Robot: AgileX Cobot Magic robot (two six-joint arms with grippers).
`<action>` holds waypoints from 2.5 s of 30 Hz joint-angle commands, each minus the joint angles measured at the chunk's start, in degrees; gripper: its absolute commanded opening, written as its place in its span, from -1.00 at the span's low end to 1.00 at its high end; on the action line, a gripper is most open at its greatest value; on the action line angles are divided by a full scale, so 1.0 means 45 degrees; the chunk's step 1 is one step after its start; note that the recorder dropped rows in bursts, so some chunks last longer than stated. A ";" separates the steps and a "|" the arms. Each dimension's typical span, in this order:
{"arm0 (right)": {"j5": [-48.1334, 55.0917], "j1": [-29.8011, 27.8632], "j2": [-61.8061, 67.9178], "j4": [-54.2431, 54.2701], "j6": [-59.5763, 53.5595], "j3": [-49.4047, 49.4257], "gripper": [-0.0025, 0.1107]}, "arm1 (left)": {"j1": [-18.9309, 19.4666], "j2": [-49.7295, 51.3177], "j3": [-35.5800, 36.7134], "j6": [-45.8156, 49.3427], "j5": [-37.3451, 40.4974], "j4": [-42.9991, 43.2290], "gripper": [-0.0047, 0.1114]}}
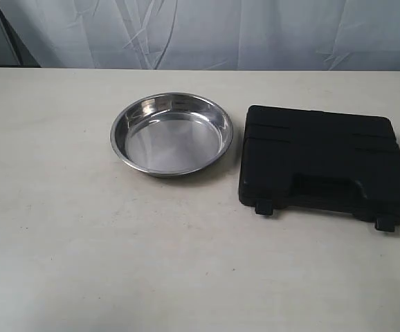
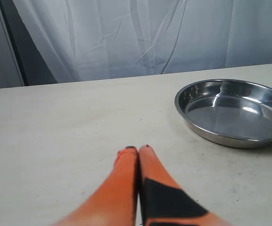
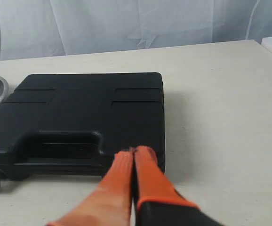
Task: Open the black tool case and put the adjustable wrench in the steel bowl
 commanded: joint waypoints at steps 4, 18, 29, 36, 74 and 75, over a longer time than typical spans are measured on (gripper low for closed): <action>-0.0152 -0.0058 -0.0070 -0.0098 -0.0006 0.0061 -0.96 | -0.0075 -0.0071 0.0062 0.0017 0.0014 -0.0032 -0.92; -0.4460 -0.0058 -0.0070 0.1424 0.0094 0.0061 -0.96 | -0.0075 -0.0071 0.0062 0.0018 0.0014 0.0034 -0.92; -0.5845 -0.0058 -0.0070 0.4598 0.3892 -0.0549 -0.97 | -0.0075 -0.0071 0.0062 0.0018 0.0014 0.0034 -0.92; 0.1426 -0.0058 0.3450 0.0576 0.0855 -0.6478 -0.97 | -0.0075 -0.0071 0.0062 0.0018 0.0014 0.0034 -0.92; 0.8995 0.6181 2.2812 -0.1087 -1.0454 -1.5194 -0.14 | -0.0075 -0.0071 0.0062 0.0018 0.0014 0.0034 -0.92; 0.8995 0.6181 2.2874 -0.1170 -1.0454 -1.5194 -0.14 | -0.0075 -0.0071 0.0062 0.0018 0.0014 0.0034 -0.92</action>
